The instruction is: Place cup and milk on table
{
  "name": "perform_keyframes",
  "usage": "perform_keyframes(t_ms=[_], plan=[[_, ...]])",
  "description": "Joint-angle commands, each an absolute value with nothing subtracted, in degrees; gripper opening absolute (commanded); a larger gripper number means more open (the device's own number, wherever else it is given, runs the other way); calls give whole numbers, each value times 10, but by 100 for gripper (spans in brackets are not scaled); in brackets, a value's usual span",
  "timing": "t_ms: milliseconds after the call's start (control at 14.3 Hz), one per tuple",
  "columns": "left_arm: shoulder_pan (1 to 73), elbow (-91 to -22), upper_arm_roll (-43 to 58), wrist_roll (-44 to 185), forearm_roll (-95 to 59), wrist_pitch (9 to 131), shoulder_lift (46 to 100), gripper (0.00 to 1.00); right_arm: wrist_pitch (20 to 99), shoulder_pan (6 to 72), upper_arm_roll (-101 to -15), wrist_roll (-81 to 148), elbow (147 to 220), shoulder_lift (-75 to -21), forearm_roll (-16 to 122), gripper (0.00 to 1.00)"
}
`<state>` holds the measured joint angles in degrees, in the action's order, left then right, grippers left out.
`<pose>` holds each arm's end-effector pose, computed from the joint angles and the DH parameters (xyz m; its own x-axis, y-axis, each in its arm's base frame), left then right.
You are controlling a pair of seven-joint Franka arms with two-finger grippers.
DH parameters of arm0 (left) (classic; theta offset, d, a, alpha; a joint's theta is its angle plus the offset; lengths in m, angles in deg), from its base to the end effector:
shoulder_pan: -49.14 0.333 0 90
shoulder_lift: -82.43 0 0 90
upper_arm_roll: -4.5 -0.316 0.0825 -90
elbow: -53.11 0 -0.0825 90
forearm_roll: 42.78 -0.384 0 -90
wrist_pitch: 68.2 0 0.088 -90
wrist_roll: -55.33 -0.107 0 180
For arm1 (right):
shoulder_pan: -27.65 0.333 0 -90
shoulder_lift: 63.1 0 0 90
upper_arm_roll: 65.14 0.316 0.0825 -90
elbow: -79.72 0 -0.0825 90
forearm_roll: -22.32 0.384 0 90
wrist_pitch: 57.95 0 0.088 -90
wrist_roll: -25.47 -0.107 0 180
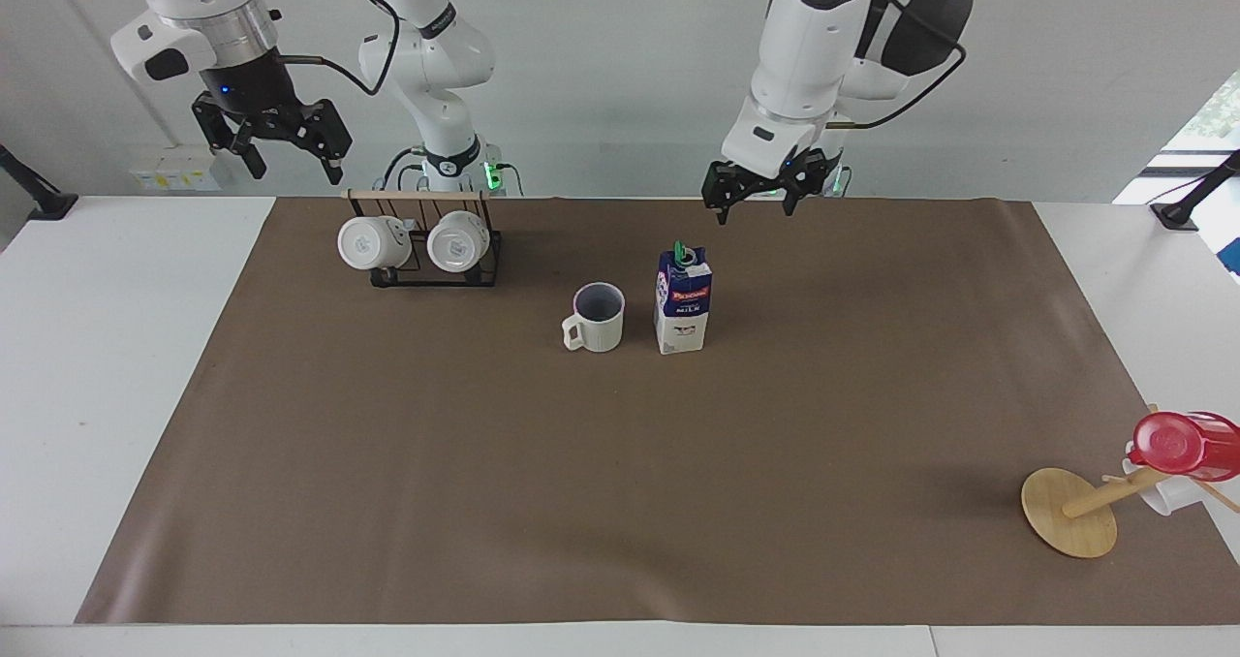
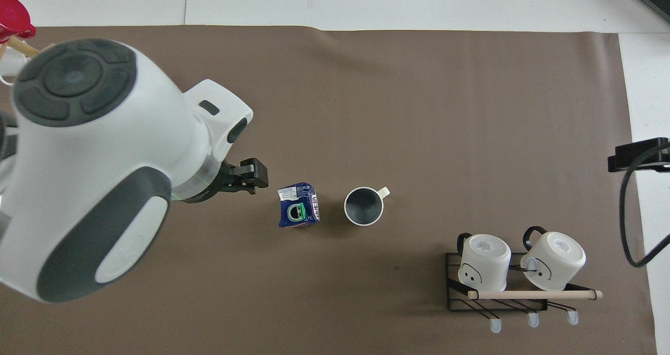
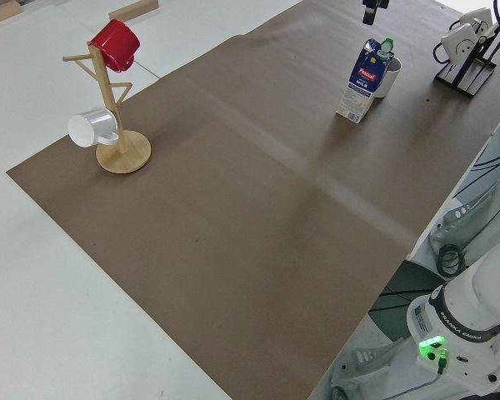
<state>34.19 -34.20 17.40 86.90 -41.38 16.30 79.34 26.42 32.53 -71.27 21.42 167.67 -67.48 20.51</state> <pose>0.4956 -0.2611 0.6092 0.9923 0.0643 -0.1055 0.0623 -0.9978 -0.0220 0.5198 -0.0176 0.6734 0.9953 -0.0952 0.0152 -0.0956 -0.9952 0.0222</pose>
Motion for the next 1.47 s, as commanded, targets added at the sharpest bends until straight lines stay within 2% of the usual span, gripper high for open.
perform_keyframes(t_ms=[0,420,1191,1401], plan=[[413,-341,177,761,-419,122,829,100,272,319,-712,228,1688,-685,214,100],[493,-342,177,627,-450,101,846,100,272,319,-711,228,1688,-685,214,100],[565,-349,168,612,-445,135,850,100,272,319,-711,228,1688,-685,214,100],[566,-351,168,612,-445,154,850,100,272,319,-711,228,1688,-685,214,100]])
